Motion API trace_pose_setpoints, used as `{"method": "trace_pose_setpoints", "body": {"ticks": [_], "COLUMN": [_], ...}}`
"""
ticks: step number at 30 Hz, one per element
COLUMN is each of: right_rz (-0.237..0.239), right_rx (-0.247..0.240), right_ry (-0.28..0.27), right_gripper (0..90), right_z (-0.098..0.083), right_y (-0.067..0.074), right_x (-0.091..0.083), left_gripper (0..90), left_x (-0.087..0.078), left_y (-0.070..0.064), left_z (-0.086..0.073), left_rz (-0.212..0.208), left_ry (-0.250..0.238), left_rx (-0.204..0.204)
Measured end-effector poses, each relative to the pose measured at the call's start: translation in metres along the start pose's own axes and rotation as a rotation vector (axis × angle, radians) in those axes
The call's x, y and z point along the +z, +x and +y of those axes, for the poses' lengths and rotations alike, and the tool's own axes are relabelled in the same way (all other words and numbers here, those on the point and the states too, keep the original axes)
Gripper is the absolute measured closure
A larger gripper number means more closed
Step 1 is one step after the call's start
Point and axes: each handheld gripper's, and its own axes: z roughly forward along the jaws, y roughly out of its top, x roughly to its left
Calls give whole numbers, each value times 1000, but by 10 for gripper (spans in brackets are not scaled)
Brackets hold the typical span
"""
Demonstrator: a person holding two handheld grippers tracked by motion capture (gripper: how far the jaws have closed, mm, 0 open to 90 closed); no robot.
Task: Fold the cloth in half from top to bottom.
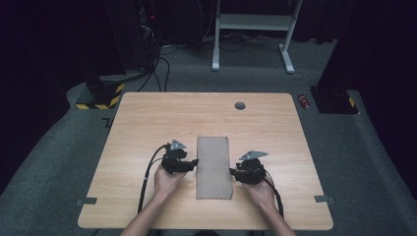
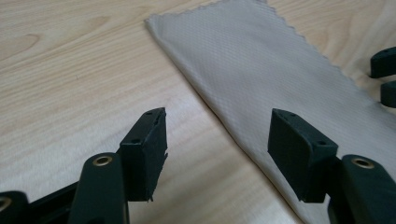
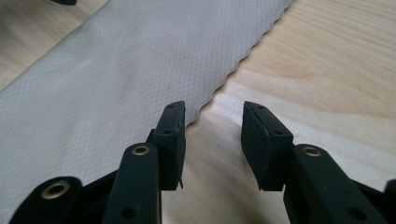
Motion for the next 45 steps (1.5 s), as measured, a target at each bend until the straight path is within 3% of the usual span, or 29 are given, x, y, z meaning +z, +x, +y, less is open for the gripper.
{"method": "trace_pose_setpoints", "body": {"ticks": [6,9,11,13,16,19,25,27,31,33,45], "right_rz": [6,-6,-14,-22,-17,-16,-18,-21,-16,-14,-43], "right_rx": [21,29,30,38,55,77,109,105,124,133,144], "right_ry": [0,9,17,24,29,34,37,41,24,32,32], "right_gripper": [613,612,612,612,613,617,624,623,627,628,636], "right_z": [12,19,24,29,35,41,51,54,57,60,80], "right_y": [-11,-14,-16,-18,-23,-28,-38,-40,-44,-46,-52], "right_x": [9,14,17,21,25,28,36,38,42,43,61], "left_gripper": [386,382,386,386,385,402,420,409,406,404,452], "left_x": [15,20,22,25,28,29,37,39,42,46,57], "left_y": [9,12,16,20,25,28,34,34,31,31,30], "left_z": [12,19,21,24,29,32,30,37,51,55,56], "left_rz": [27,46,45,42,52,51,69,66,68,74,87], "left_ry": [10,28,-2,3,4,-42,-34,4,-5,24,33], "left_rx": [-23,-12,-36,-64,-76,-96,-108,-85,-78,-71,-74]}}
